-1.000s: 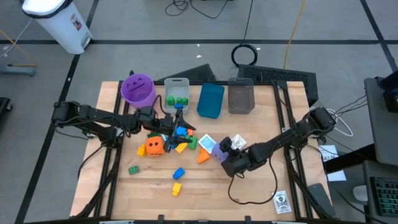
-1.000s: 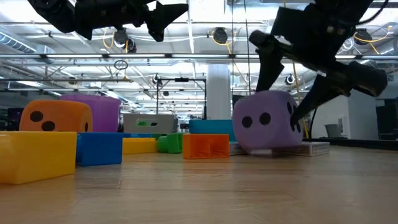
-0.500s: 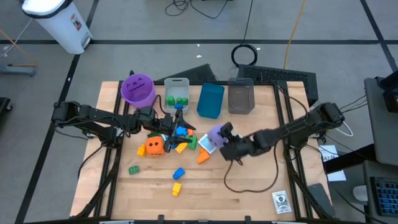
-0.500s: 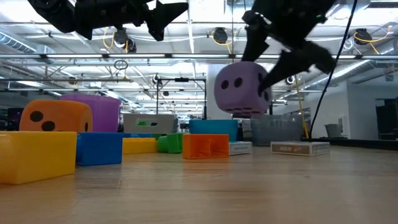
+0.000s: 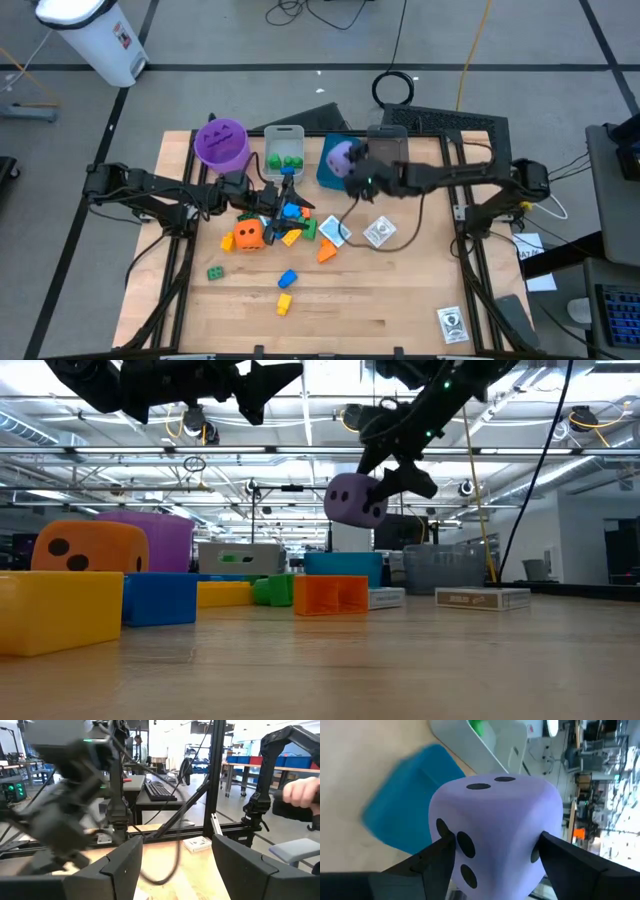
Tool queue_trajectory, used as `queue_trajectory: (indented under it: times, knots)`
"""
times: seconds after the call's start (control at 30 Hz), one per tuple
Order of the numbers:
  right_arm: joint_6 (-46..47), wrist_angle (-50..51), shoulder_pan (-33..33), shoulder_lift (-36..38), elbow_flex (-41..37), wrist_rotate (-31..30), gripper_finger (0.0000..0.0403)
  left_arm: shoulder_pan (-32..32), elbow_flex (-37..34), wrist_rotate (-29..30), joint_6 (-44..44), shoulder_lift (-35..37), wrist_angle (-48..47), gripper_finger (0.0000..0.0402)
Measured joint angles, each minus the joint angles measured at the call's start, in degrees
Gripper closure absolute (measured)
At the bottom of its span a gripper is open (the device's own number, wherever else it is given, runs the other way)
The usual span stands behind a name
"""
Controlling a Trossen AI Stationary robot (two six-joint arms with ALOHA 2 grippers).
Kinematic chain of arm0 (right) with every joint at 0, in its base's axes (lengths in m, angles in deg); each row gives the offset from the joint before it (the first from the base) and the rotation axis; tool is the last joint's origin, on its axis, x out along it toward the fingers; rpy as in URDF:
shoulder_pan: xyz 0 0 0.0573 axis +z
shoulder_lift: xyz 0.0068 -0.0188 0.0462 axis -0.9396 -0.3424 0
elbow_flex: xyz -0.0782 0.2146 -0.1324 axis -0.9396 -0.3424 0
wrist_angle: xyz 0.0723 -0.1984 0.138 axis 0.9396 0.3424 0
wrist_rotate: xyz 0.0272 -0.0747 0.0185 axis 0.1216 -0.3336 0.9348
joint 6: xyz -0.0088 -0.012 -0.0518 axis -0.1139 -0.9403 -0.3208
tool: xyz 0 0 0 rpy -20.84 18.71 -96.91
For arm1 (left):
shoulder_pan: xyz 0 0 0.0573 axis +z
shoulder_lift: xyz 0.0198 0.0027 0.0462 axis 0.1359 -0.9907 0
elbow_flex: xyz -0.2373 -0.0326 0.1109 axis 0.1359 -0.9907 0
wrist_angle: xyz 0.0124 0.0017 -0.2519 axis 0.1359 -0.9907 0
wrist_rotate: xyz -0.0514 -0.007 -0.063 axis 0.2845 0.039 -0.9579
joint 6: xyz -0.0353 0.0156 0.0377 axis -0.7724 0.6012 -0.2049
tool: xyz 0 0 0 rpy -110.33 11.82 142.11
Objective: Pick & Place Toys
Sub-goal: Put the purple dice into the blue bin
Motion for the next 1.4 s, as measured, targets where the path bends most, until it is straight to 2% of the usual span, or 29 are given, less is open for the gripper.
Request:
queue_trajectory:
  times: [0.2, 0.6, 0.8, 1.17, 1.4]
  knots:
    - [0.37, -0.92, -5.04, -0.24, 0.02, 7.08, 0.0138, -0.01, 0.00, 0.03, 0.99, 0.00, 0.08, 0.0158]
    - [3.09, -4.84, -8.27, -1.77, 0.11, 10.09, 0.0139, 0.00, 0.00, 1.88, 1.15, 0.00, 1.43, 0.0158]
    - [4.97, -5.45, -10.63, -2.21, 0.11, 13.87, 0.0160, 0.04, 0.00, 1.88, 1.66, 0.00, 2.04, 0.0158]
    - [5.39, -10.24, -12.07, -9.78, 0.00, 13.70, 0.0185, 0.04, 0.00, 1.88, 2.38, 0.00, 2.67, 0.0158]
    - [6.74, -10.46, -13.20, -10.25, 0.06, 14.54, 0.0186, 0.04, 0.00, 1.86, 2.31, 0.00, 2.62, 0.0158]
